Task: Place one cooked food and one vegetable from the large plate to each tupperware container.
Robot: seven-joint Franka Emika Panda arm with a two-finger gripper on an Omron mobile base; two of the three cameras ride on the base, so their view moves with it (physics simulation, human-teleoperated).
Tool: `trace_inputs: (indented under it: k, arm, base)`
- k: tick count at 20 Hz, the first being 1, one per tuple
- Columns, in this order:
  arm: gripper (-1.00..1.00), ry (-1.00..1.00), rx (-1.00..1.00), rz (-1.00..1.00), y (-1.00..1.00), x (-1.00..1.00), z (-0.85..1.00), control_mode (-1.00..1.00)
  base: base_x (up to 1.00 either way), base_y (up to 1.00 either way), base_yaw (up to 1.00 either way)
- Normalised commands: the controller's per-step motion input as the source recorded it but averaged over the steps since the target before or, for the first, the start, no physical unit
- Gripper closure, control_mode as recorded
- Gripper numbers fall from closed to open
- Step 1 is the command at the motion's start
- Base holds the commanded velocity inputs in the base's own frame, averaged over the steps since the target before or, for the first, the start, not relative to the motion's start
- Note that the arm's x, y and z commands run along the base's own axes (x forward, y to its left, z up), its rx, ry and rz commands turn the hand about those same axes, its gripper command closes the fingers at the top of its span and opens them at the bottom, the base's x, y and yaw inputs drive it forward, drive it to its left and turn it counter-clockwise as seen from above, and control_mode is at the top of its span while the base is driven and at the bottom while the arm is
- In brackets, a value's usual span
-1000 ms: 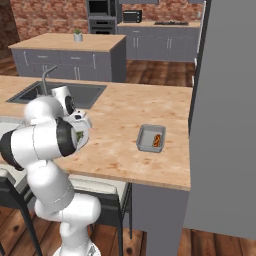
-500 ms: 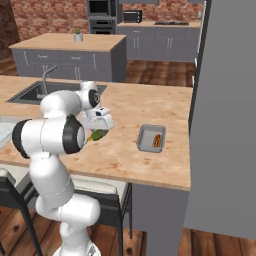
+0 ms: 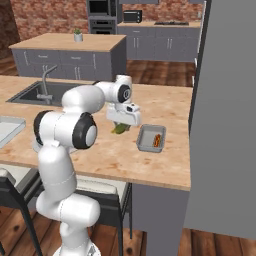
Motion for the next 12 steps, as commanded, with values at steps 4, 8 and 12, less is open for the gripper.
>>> trace_inputs:
  k: [4, 8, 12]
  arm:
    - [1.00, -0.03, 0.03, 0.24, -0.42, -0.06, 0.00, -1.00]
    - [1.00, -0.01, 0.00, 0.19, -0.31, 0.00, -0.18, -1.00]
    - [1.00, -0.06, 0.00, 0.19, -0.23, 0.03, -0.08, -1.00]
  base:
    - [0.00, 0.00, 0.00]
    - [0.00, 0.00, 0.00]
    - [0.00, 0.00, 0.00]
